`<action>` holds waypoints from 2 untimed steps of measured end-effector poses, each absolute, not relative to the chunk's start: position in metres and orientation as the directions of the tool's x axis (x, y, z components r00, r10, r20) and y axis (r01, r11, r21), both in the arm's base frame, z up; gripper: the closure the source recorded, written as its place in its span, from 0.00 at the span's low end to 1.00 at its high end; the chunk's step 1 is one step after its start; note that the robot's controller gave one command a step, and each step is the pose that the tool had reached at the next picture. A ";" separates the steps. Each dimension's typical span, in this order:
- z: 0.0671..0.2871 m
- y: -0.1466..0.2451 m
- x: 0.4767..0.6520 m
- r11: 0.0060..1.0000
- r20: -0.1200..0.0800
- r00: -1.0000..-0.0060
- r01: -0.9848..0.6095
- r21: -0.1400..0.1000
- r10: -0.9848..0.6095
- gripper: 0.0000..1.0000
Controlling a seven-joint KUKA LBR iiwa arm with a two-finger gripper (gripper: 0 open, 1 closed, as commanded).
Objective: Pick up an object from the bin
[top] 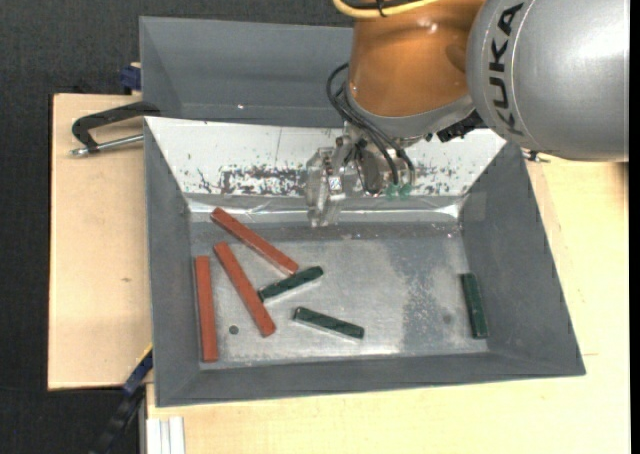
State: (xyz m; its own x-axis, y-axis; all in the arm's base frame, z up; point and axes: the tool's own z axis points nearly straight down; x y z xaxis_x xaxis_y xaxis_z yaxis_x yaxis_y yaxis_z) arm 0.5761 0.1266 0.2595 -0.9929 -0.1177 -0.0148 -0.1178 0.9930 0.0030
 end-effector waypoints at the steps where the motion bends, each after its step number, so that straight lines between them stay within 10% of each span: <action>1: 0.255 0.126 0.574 0.993 -0.006 -0.993 -0.118 0.002 -0.118 1.00; 2: 0.255 0.126 0.574 0.993 -0.006 -0.993 -0.114 0.001 -0.114 1.00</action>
Offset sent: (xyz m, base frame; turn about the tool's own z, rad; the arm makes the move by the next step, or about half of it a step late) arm -0.0650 0.0622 -0.0705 0.1965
